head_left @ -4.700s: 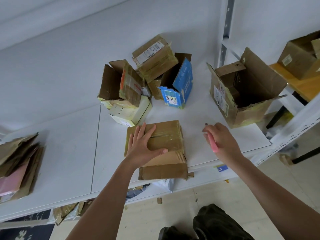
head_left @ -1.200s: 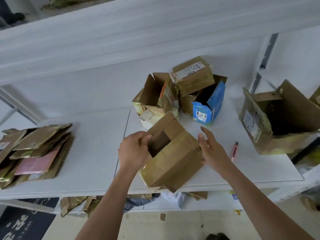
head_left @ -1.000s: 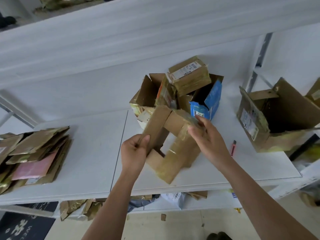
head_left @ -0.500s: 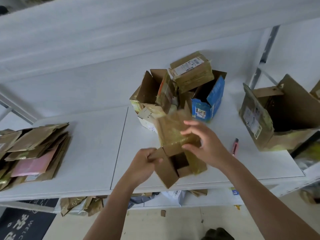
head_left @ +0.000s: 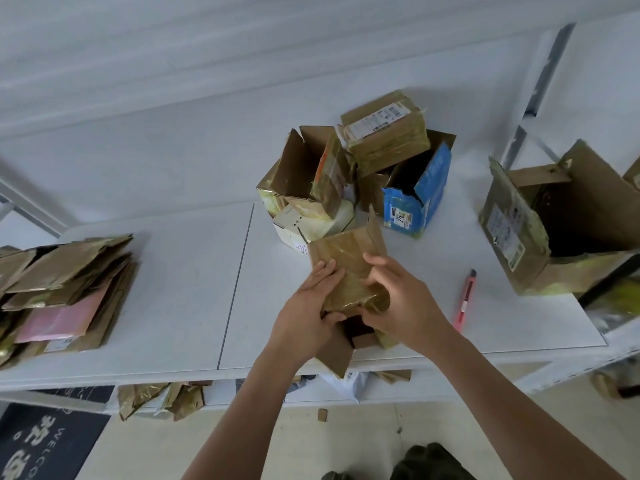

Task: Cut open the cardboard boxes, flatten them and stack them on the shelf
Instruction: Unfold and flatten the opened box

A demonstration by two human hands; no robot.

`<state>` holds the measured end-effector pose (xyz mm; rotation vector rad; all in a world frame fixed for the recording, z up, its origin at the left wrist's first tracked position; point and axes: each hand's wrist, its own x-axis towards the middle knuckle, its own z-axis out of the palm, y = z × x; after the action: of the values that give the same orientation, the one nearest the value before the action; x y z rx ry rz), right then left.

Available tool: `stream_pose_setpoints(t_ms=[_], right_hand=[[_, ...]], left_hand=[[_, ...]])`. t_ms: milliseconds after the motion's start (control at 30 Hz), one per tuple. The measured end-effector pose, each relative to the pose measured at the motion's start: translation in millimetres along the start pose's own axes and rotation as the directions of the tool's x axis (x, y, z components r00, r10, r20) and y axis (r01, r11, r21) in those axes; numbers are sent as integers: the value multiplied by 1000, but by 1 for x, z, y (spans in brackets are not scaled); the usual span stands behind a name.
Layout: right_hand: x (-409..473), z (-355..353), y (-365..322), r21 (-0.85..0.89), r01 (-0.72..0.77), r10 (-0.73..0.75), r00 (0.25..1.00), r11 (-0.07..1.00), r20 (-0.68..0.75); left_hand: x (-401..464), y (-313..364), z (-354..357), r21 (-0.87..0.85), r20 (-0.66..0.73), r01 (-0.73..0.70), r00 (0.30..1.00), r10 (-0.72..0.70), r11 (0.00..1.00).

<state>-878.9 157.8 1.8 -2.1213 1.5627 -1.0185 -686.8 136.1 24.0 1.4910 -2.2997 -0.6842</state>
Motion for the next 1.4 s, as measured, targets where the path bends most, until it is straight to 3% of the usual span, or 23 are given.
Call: stream_pose_setpoints(t_ms=[133, 300, 400, 500, 567, 667, 800, 867, 967, 1100, 1233, 1400], right_hand=[[1, -4, 3, 24, -26, 27, 999, 999, -27], [-7, -14, 10, 185, -77, 55, 991, 980, 124], [-20, -15, 15, 383, -101, 38, 985, 918, 169], [-30, -11, 21, 508, -200, 164, 980, 838, 115], [-31, -6, 23, 502, -258, 239, 965, 826, 104], [-22, -1, 24, 476, -299, 263, 954, 827, 142], [6, 3, 4, 441, -294, 179, 942, 848, 284], [20, 13, -11, 381, -239, 108, 936, 893, 335], [38, 26, -31, 333, -151, 34, 943, 931, 332], [58, 29, -43, 300, -106, 10, 953, 948, 304], [67, 26, -45, 237, -76, 9, 962, 969, 273], [68, 17, -43, 128, 92, -86, 995, 987, -55]], left_hand=[[5, 3, 7, -132, -33, -10, 999, 6, 991], [11, -4, 6, -197, -32, -12, 999, 5, 980], [5, -20, 1, -251, -34, 34, 998, -43, 967], [-5, -34, -4, -285, -33, 106, 992, -120, 953], [-8, -39, -6, -236, -33, 134, 989, -146, 963], [-11, -41, -8, -14, -59, 208, 976, -208, 978], [-19, -34, 0, 319, -158, 370, 928, -337, 872], [-24, -34, 8, 316, -198, 472, 881, -430, 823], [-33, -35, 15, 141, -313, 577, 797, -516, 805], [-42, -33, 19, 36, -461, 469, 791, -402, 883], [-45, -36, 10, 64, -409, 346, 865, -291, 936], [-53, -33, -6, 12, -373, 69, 926, -59, 998]])
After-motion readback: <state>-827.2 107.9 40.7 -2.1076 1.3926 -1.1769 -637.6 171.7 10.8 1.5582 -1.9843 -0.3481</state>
